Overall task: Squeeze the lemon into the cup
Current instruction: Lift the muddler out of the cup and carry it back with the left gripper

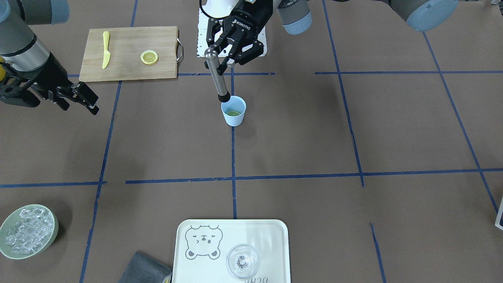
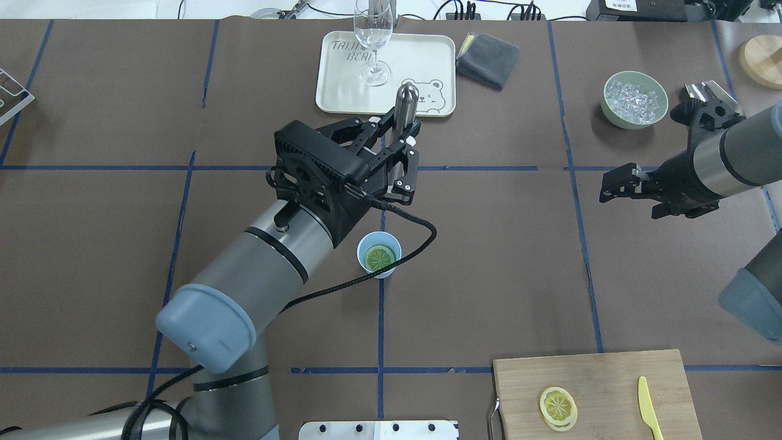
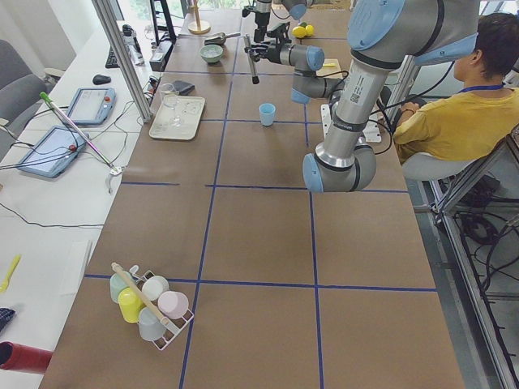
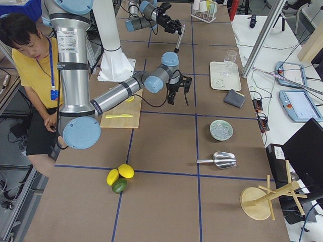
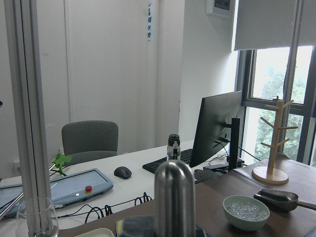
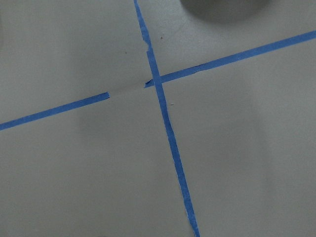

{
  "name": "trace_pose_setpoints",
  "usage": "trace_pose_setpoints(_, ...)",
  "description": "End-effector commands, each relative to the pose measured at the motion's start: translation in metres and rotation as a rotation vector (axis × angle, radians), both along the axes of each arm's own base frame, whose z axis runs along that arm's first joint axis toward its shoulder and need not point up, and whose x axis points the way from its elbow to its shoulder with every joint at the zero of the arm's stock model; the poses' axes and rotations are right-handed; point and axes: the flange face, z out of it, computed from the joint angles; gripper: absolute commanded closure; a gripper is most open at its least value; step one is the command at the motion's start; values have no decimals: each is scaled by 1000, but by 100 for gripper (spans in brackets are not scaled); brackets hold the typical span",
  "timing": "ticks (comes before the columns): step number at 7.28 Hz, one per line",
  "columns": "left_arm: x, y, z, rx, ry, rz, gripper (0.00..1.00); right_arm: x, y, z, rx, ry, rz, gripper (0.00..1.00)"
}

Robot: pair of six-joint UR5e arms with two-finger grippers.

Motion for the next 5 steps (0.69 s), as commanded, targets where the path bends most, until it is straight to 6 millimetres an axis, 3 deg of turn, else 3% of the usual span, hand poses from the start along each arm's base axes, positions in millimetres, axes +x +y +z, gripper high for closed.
trace_pose_setpoints(1, -18, -24, 28, -68, -189, -29, 100, 1, 0, 1, -2, 2, 3, 0)
trace_pose_setpoints(2, -39, -48, 38, -128, -357, 25, 100, 0, 0, 3, -7, 6, 3, 0)
trace_pose_setpoints(3, -84, -89, 50, -249, -534, 225, 100, 0, 0, 3, -7, 6, 3, 0)
trace_pose_setpoints(4, -130, -127, 72, -411, -593, 406, 100, 0, 0, 3, -12, 5, 6, 0)
trace_pose_setpoints(5, -164, -147, 89, -448, -645, 428, 100, 0, 0, 3, -12, 5, 6, 0)
